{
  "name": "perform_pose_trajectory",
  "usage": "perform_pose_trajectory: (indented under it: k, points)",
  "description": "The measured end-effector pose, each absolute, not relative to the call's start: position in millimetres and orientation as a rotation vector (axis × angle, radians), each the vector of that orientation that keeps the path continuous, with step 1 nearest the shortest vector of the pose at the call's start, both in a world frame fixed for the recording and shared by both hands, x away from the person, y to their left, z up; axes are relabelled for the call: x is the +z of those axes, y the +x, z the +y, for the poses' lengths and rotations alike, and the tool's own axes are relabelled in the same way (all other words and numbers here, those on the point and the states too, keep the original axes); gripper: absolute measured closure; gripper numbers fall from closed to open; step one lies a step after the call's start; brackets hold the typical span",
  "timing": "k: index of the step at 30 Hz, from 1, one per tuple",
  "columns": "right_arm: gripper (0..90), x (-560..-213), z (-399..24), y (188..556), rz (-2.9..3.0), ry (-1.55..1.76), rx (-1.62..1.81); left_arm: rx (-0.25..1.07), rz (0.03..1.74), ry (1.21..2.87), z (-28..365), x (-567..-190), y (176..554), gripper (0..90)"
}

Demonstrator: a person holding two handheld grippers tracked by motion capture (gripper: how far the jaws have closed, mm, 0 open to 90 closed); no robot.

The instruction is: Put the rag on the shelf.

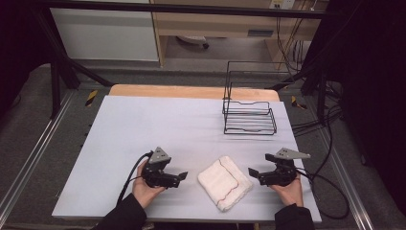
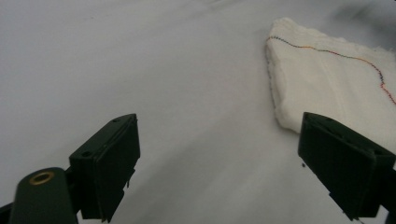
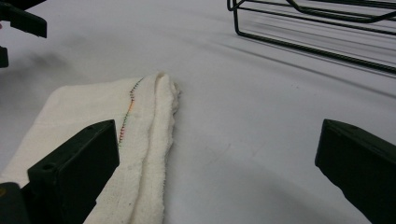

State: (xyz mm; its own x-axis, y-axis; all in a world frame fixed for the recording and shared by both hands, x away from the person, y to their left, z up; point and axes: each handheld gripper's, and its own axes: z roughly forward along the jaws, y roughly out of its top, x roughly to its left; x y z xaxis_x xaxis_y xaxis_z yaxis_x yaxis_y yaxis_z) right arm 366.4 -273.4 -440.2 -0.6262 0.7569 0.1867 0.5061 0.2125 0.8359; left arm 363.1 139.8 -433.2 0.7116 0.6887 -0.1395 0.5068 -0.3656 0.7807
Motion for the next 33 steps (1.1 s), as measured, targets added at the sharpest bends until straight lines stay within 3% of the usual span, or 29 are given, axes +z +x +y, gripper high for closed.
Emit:
perform_pose_trajectory:
  k: [6,10,21,33]
  points:
    - [0.4,-440,-273,367,2.226,1.198,1.371,0.23,0.919,2.065,113,-437,363,20.8]
    - [0.4,-441,-272,367,2.23,1.199,1.371,0.204,0.94,2.073,100,-440,364,32.9]
    - [0.4,-440,-272,366,2.231,1.2,1.371,0.159,0.975,2.114,74,-448,364,52.8]
    - [0.4,-440,-271,367,2.237,1.194,1.367,0.135,1.048,2.099,66,-449,365,60.0]
